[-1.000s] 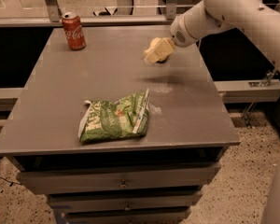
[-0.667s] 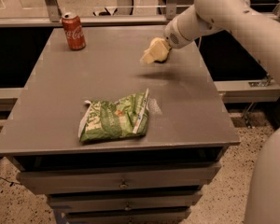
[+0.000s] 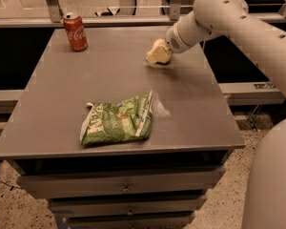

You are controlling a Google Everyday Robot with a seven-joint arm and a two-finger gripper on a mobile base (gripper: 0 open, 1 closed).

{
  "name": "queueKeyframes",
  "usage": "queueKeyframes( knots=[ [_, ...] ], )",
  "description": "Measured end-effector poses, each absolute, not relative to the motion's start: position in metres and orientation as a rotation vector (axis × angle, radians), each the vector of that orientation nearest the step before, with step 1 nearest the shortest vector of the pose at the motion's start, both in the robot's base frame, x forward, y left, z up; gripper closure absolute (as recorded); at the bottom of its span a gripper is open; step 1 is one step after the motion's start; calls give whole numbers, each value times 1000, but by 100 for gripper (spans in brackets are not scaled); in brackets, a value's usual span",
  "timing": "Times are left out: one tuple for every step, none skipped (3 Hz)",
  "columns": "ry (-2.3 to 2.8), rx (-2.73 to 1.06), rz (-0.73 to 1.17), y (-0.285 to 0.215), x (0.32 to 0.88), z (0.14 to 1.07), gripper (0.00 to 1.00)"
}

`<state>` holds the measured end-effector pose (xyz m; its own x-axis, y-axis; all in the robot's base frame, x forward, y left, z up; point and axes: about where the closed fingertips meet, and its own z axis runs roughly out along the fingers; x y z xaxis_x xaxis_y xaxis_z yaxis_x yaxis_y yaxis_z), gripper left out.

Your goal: Move sponge near green jalapeno chip bag

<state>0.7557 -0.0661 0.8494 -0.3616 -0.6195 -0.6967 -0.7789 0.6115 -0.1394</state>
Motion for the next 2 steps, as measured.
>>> queueKeyframes(
  knots=[
    [2103, -1095, 291, -69, 752, 845, 65],
    [2069, -1128, 317, -73, 745, 859, 88]
  ],
)
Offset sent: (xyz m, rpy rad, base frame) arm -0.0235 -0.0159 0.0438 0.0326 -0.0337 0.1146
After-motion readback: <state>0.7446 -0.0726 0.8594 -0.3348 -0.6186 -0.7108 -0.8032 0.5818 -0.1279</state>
